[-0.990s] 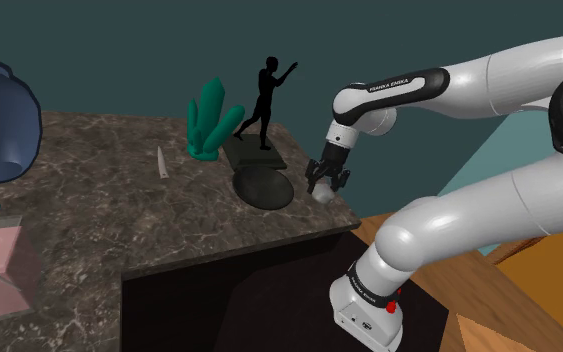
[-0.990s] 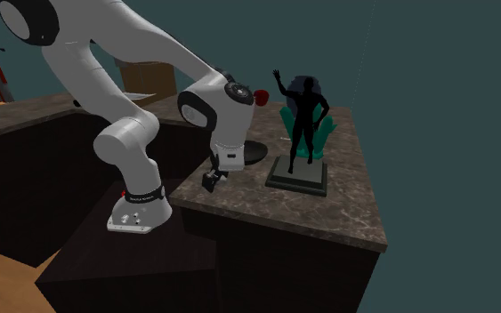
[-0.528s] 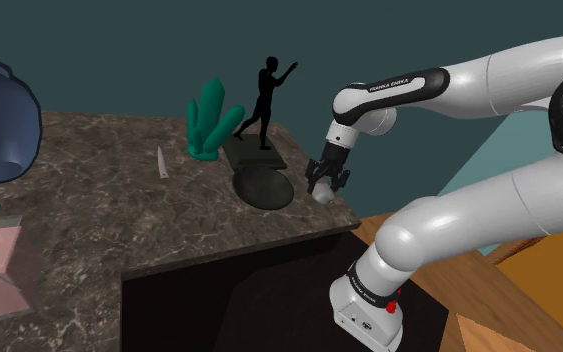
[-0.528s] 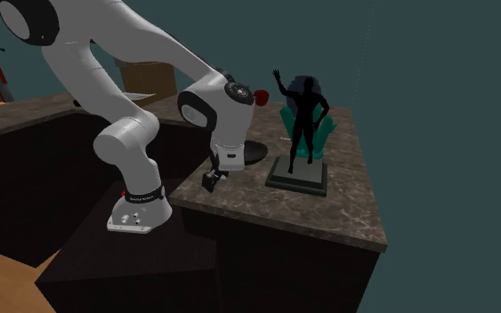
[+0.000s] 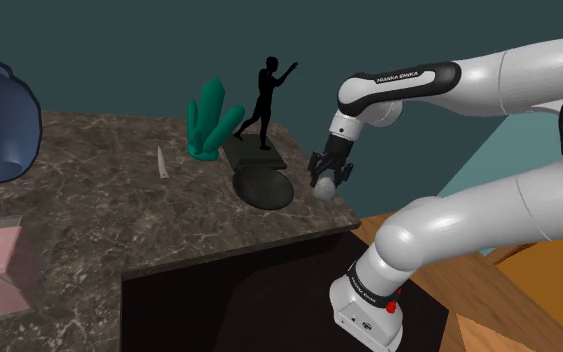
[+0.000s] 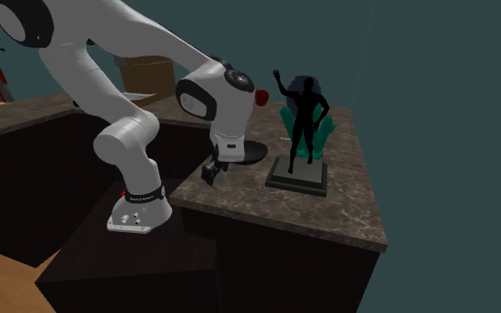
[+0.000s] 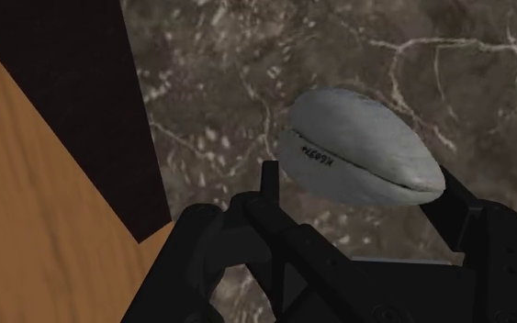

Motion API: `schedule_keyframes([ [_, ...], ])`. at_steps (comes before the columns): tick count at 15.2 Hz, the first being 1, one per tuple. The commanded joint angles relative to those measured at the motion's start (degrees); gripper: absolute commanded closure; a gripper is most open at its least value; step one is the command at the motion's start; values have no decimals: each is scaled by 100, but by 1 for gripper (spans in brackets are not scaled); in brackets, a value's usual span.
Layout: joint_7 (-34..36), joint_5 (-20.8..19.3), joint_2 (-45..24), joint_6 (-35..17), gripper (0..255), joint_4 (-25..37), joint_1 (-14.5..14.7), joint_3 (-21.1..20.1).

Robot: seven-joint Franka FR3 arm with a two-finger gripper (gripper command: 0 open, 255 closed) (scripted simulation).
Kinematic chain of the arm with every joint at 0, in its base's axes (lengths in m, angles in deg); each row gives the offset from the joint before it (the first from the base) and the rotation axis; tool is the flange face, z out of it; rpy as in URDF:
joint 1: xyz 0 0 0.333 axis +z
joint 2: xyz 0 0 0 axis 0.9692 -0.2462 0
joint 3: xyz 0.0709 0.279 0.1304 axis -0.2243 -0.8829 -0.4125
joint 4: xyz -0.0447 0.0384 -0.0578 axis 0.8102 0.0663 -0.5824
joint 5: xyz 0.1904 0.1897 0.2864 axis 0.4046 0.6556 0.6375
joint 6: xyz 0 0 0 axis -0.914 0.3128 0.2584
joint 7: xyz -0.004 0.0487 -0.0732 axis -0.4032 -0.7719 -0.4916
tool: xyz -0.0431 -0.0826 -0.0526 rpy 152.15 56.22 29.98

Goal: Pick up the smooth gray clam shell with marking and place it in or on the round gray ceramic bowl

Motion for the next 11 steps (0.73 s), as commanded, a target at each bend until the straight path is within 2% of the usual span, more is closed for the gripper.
schedule_keyframes([
  [1,43,-15,108,184,255,79,-15,-20],
  [11,245,-16,458,1054,255,624,-27,-122],
])
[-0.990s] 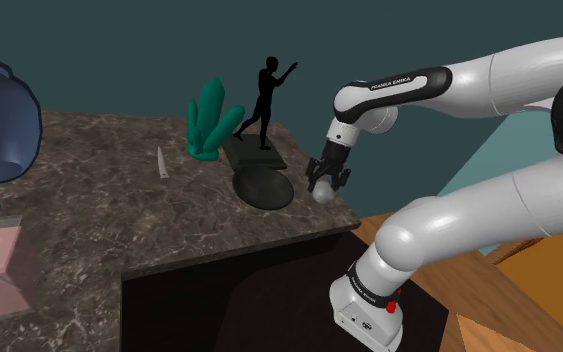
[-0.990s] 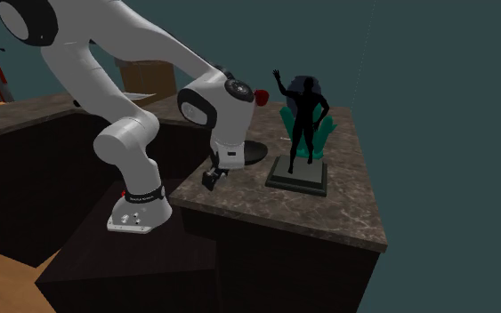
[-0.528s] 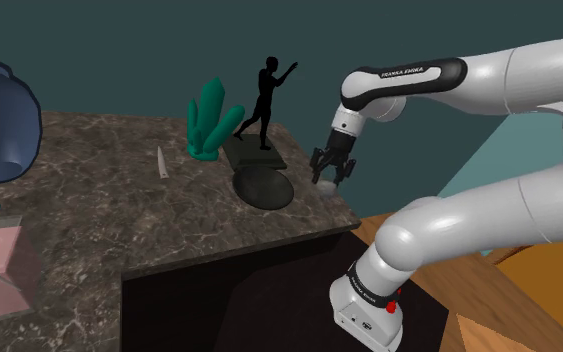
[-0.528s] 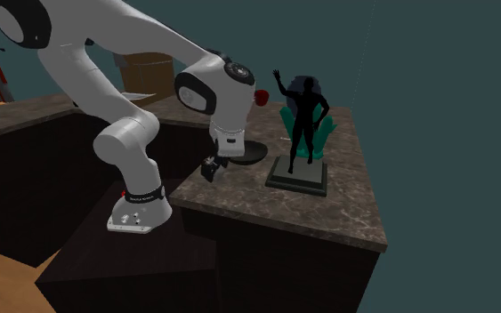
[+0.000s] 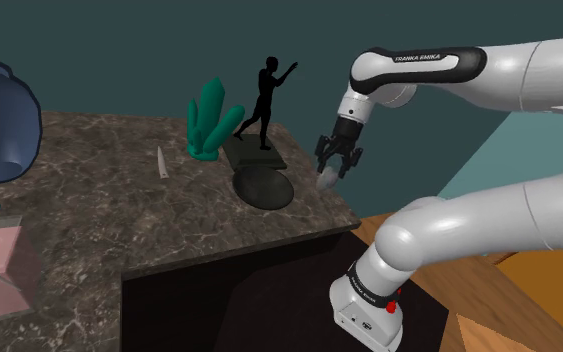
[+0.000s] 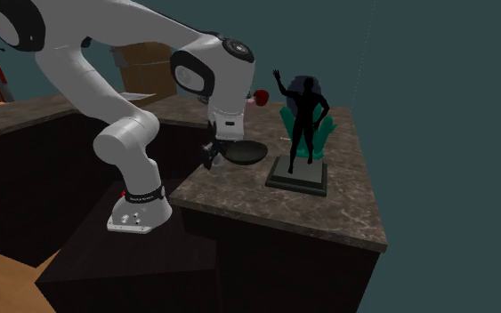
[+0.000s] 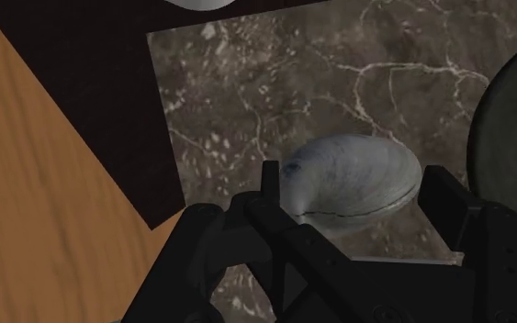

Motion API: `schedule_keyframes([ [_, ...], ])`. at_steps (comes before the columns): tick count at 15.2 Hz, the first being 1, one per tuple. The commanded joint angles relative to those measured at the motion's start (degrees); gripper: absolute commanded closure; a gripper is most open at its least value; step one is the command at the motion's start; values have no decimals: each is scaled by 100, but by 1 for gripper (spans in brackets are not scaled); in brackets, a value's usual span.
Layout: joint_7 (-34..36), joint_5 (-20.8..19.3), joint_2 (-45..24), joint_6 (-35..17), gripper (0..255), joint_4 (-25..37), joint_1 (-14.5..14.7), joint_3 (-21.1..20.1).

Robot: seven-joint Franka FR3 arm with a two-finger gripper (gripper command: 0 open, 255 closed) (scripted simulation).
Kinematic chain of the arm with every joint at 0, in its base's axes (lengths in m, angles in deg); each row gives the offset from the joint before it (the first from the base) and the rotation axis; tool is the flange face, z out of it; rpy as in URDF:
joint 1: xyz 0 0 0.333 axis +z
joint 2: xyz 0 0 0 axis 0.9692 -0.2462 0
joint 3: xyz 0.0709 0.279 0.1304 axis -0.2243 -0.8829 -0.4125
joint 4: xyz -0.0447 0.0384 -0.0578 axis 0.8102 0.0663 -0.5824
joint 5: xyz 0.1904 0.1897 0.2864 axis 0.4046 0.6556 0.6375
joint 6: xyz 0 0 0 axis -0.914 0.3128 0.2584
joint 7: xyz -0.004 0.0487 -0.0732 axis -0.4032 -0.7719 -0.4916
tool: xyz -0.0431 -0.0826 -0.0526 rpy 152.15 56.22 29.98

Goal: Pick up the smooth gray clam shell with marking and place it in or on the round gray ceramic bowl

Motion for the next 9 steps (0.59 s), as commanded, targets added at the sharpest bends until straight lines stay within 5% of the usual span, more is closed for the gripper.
schedule_keyframes([
  [1,40,9,49,161,255,116,5,-22],
  [9,364,264,27,437,255,471,179,-270],
])
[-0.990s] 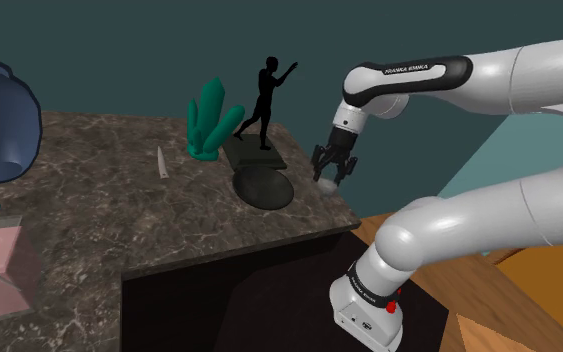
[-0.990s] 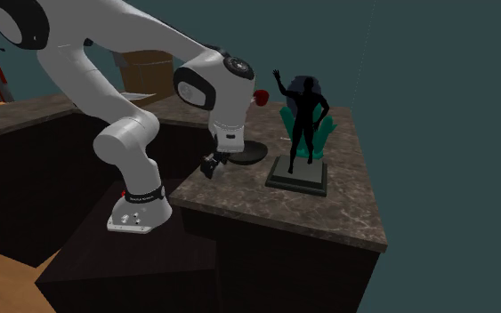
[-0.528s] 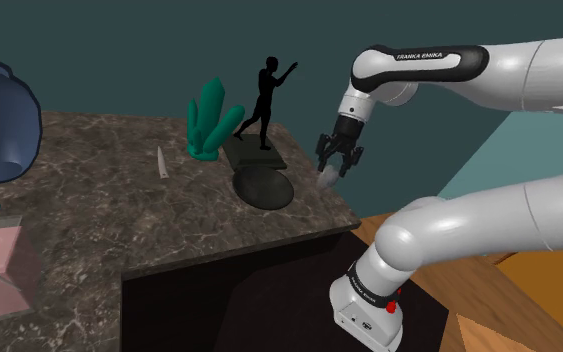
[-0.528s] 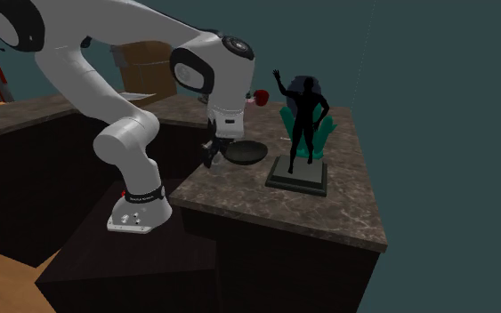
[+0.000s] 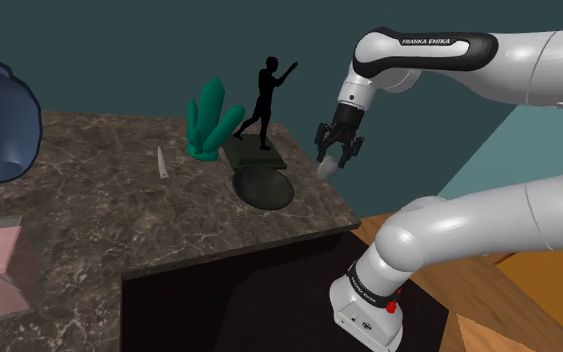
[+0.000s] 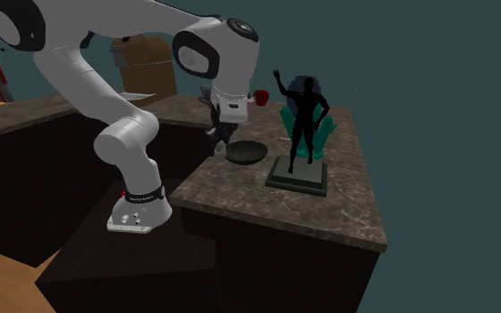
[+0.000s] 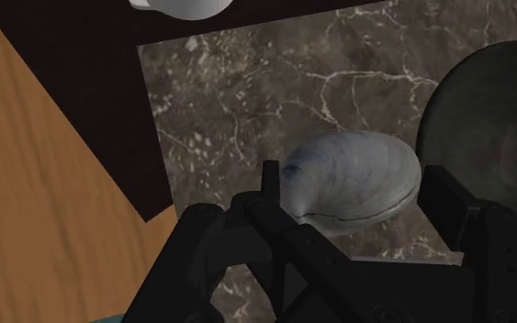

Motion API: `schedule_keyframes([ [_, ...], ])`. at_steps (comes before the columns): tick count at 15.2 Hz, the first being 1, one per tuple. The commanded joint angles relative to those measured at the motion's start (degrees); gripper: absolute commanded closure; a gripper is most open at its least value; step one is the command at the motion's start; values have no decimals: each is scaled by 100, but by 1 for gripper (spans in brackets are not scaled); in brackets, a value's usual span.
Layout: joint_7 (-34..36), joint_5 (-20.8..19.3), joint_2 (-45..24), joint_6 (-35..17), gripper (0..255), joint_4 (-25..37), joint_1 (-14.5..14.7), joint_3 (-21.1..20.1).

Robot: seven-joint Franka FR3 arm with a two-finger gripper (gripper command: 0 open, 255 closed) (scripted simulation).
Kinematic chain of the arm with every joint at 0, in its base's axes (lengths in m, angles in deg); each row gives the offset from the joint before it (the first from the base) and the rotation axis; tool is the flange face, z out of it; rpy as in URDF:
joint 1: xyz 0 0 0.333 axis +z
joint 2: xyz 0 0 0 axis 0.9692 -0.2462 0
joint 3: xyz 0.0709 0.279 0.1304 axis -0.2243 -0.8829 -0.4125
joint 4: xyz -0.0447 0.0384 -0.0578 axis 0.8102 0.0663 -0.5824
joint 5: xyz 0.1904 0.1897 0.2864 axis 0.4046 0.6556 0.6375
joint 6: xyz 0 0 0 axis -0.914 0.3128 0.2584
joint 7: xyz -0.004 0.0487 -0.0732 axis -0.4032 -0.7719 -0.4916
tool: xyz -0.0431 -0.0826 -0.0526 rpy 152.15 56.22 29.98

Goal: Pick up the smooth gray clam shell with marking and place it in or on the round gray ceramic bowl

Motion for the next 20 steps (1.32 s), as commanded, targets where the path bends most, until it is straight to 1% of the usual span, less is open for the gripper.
schedule_keyframes([
  [1,218,213,-95,-114,255,25,147,-188],
  [7,858,845,-659,-535,255,340,625,-757],
  [11,1250,1187,-1143,-802,255,688,907,-1099],
  [12,1412,1309,-1368,-906,255,868,1017,-1235],
  [20,1210,1385,-1590,-1521,255,444,1036,-1252],
])
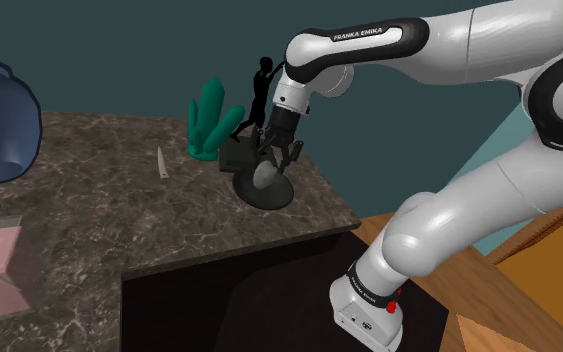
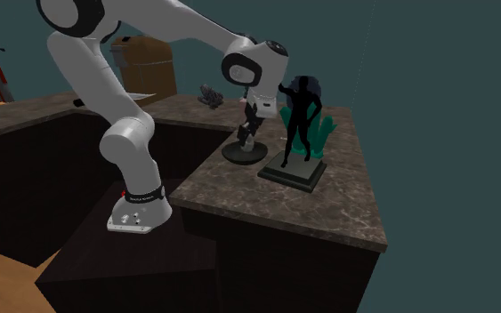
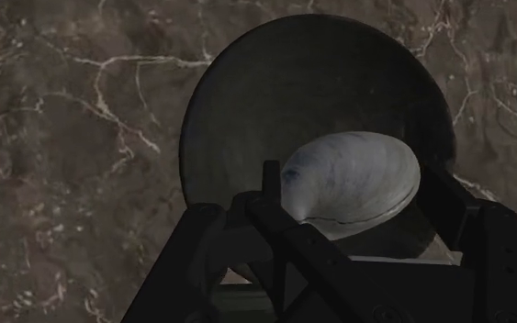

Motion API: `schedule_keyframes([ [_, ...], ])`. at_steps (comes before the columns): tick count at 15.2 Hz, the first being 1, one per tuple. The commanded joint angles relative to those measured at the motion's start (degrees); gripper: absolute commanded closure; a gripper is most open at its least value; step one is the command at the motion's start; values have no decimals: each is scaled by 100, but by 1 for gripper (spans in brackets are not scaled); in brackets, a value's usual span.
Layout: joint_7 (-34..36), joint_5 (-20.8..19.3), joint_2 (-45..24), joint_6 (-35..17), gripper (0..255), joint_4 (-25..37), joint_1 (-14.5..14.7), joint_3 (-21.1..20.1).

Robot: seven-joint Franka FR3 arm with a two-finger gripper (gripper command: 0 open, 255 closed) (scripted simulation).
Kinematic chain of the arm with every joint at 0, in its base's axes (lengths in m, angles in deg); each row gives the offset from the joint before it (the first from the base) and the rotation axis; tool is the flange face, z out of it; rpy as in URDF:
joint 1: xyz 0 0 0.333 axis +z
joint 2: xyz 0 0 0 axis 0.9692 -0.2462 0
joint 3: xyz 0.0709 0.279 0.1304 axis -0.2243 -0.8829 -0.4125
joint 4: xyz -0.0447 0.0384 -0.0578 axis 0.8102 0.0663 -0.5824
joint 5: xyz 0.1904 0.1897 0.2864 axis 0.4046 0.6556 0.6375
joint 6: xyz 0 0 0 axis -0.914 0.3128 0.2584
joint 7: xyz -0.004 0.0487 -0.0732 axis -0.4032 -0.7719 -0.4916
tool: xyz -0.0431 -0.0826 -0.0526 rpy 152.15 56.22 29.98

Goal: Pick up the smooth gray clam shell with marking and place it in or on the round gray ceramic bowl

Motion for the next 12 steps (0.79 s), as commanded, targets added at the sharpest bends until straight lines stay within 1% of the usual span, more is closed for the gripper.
schedule_keyframes([
  [1,-56,24,-57,-166,255,-116,7,-6],
  [5,-155,72,-193,-449,255,-278,20,-13],
  [12,-154,70,-193,-449,255,-278,24,-8],
])
